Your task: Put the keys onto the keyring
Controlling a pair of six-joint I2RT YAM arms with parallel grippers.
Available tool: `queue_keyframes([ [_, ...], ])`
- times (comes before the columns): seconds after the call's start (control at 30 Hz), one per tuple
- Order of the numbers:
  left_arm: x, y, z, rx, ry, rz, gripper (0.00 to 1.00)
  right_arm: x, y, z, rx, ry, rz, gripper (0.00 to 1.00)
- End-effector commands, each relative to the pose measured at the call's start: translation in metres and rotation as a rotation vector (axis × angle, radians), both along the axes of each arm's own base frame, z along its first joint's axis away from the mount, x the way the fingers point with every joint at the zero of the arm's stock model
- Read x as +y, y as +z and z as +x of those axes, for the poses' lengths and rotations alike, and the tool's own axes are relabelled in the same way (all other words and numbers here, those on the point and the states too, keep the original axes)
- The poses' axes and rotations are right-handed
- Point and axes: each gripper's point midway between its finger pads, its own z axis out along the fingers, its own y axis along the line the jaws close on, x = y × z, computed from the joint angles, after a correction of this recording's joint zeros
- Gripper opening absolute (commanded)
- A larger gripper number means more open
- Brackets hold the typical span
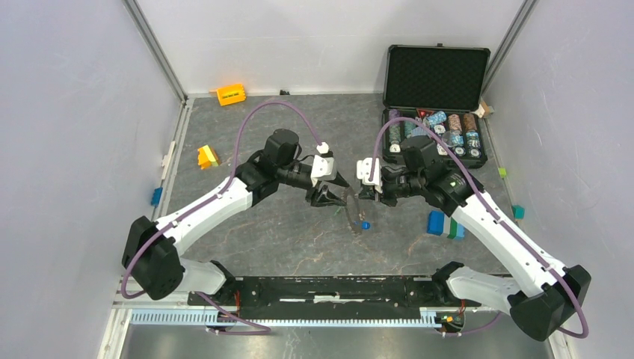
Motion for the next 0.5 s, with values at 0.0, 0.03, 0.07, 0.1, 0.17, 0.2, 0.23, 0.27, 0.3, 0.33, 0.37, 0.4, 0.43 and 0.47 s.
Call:
queue_keyframes([
  [0.0, -0.002, 0.015, -0.002, -0.052, -0.014, -0.006, 0.61, 0.002, 0.022, 0.009, -0.068, -0.012, 0.004, 0.0],
  [0.03, -0.005, 0.014, -0.004, -0.048, -0.022, -0.004, 0.62, 0.003, 0.023, 0.008, -0.067, -0.01, 0.008, 0.0],
  [0.07, -0.007, 0.012, -0.005, -0.045, -0.027, 0.0, 0.62, 0.004, 0.023, 0.008, -0.066, -0.009, 0.011, 0.0],
  [0.1, -0.01, 0.01, -0.005, -0.039, -0.028, 0.002, 0.62, 0.005, 0.023, 0.008, -0.064, -0.007, 0.013, 0.0],
  [0.17, -0.015, 0.011, -0.005, -0.026, -0.028, -0.001, 0.61, 0.007, 0.024, 0.008, -0.064, -0.005, 0.016, 0.0],
  [0.2, -0.017, 0.013, -0.004, -0.016, -0.021, -0.008, 0.59, 0.007, 0.024, 0.008, -0.063, -0.004, 0.017, 0.0],
  [0.23, -0.02, 0.015, -0.003, -0.004, -0.019, -0.011, 0.57, 0.008, 0.023, 0.008, -0.06, -0.004, 0.017, 0.0],
  [0.27, -0.022, 0.018, -0.002, 0.005, -0.015, -0.018, 0.55, 0.008, 0.022, 0.007, -0.056, -0.003, 0.016, 0.0],
  [0.3, -0.023, 0.02, -0.002, 0.012, -0.016, -0.023, 0.53, 0.008, 0.021, 0.007, -0.052, 0.0, 0.016, 0.0],
  [0.33, -0.024, 0.021, -0.001, 0.017, -0.016, -0.027, 0.52, 0.009, 0.019, 0.006, -0.046, 0.004, 0.015, 0.0],
  [0.37, -0.025, 0.022, -0.001, 0.025, -0.018, -0.029, 0.48, 0.009, 0.019, 0.005, -0.045, 0.008, 0.019, 0.0],
  [0.4, -0.025, 0.023, -0.001, 0.031, -0.019, -0.029, 0.46, 0.01, 0.018, 0.005, -0.043, 0.009, 0.021, 0.0],
  [0.43, -0.026, 0.022, -0.001, 0.034, -0.019, -0.029, 0.42, 0.01, 0.017, 0.005, -0.041, 0.009, 0.02, 0.0],
  [0.47, -0.026, 0.022, -0.001, 0.036, -0.021, -0.03, 0.37, 0.01, 0.017, 0.005, -0.041, 0.01, 0.021, 0.0],
])
